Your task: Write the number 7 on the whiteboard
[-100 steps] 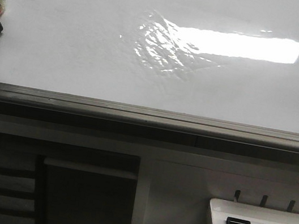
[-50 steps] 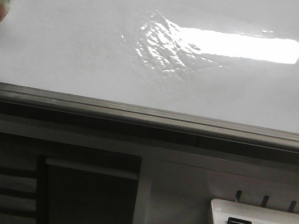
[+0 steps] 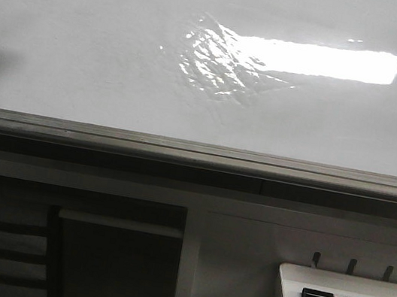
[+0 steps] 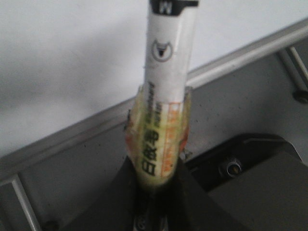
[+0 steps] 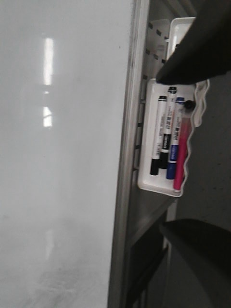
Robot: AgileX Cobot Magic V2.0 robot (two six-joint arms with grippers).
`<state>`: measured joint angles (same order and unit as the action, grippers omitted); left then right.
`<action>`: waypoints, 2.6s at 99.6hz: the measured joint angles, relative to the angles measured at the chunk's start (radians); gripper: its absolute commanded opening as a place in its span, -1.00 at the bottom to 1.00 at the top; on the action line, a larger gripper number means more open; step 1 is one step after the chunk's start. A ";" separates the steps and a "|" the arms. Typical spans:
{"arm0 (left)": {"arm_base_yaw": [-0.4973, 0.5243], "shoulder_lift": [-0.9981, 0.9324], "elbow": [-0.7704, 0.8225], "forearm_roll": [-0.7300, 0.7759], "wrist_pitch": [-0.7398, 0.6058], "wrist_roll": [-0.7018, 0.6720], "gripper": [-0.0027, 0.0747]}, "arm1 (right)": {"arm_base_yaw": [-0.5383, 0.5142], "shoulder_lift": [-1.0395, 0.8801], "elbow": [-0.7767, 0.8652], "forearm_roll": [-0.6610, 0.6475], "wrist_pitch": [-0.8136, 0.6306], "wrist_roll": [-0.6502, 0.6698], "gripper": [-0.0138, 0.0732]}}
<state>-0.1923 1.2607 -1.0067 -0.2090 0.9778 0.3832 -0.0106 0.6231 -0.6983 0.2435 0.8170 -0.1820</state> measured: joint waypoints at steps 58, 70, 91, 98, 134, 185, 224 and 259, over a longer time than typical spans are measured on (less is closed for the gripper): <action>-0.451 0.072 -0.151 0.040 0.166 0.214 -0.98 | 0.313 0.529 -0.380 0.316 0.283 -0.658 0.49; -0.542 0.080 -0.155 0.094 0.141 0.216 -0.98 | 0.441 0.583 -0.419 0.338 0.237 -0.750 0.33; -0.613 0.080 -0.155 0.119 0.090 0.259 -0.98 | 0.547 0.634 -0.426 0.450 0.152 -0.914 0.15; -0.620 0.080 -0.155 0.119 0.082 0.265 -0.98 | 0.552 0.651 -0.426 0.474 0.136 -0.940 0.15; -0.624 0.080 -0.155 0.121 0.049 0.267 -0.98 | 0.554 0.698 -0.331 0.638 0.007 -1.140 0.15; -0.624 0.080 -0.155 0.121 0.031 0.269 -0.98 | 0.556 0.700 -0.318 0.686 -0.036 -1.212 0.15; -0.624 0.080 -0.155 0.125 0.033 0.270 -0.98 | 0.586 0.759 -0.380 0.635 -0.023 -1.180 -0.05; -0.624 0.080 -0.155 0.132 0.033 0.271 -0.98 | 0.586 0.759 -0.382 0.600 -0.011 -1.138 -0.11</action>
<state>-0.8167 1.3407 -1.1620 -0.0774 1.0110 0.6546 0.5759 1.3824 -1.0804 0.8440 0.8062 -1.3199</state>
